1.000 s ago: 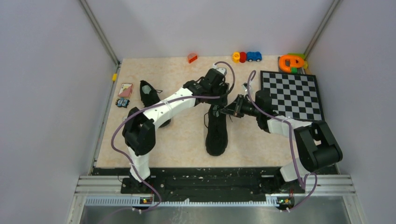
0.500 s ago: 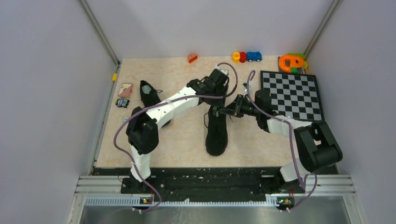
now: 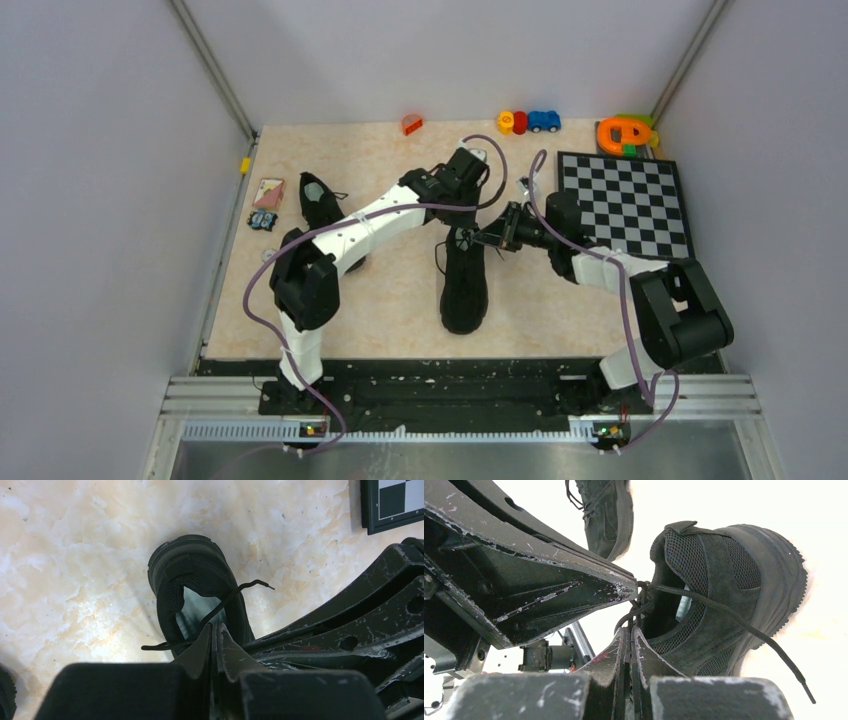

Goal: Tie the shoes
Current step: Tie the shoelace on the shoe.

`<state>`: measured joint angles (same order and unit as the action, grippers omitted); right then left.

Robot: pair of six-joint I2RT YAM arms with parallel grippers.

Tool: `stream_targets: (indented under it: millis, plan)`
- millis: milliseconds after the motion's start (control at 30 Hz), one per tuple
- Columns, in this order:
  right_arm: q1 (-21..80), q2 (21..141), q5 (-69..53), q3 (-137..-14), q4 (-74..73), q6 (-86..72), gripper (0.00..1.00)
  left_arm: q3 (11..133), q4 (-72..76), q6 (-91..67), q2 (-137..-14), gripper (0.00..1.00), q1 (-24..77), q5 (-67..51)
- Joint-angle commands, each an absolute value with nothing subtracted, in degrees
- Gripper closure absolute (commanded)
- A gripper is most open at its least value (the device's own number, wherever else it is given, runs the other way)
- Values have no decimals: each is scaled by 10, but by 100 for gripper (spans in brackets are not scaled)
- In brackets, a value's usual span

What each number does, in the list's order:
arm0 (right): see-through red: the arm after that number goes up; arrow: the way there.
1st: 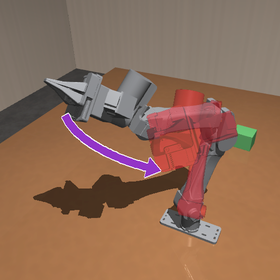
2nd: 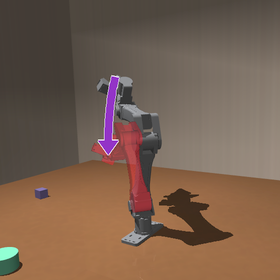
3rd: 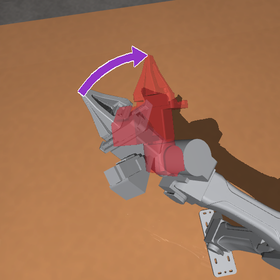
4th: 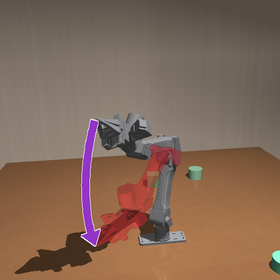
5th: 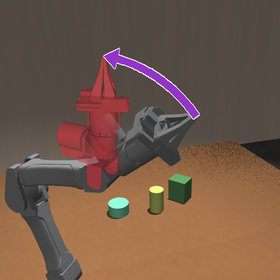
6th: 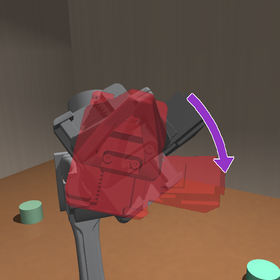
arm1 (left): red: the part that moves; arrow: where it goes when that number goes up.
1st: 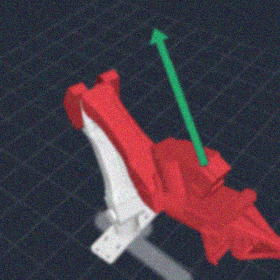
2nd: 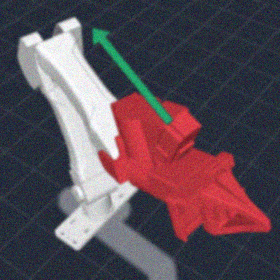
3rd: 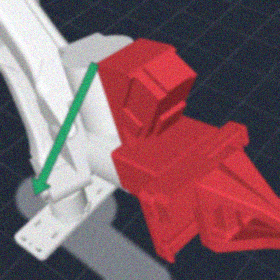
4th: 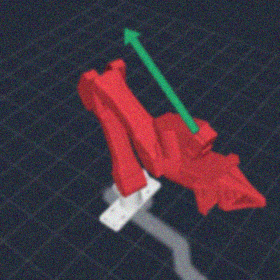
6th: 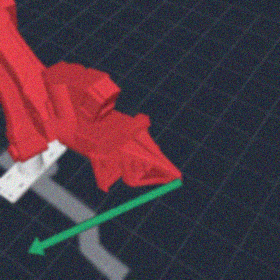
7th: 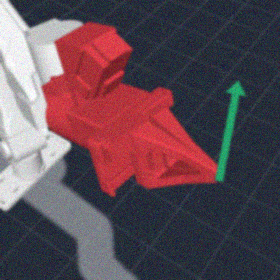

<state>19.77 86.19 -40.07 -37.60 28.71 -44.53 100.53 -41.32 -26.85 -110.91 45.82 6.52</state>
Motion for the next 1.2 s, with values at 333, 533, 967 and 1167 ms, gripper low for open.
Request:
stream_targets:
  millis: [333,533,967,1167]
  plan:
    - [205,828,-376,-405,239,-399,100,992,-378,-294,-1065,100,451,98]
    - [206,803,-353,-406,185,-368,100,898,-310,-319,-1009,100,439,80]
    - [205,776,-342,-381,148,-347,100,671,-130,-359,-866,100,403,6]
    - [205,752,-323,-361,117,-333,100,582,-45,-378,-819,100,395,-30]
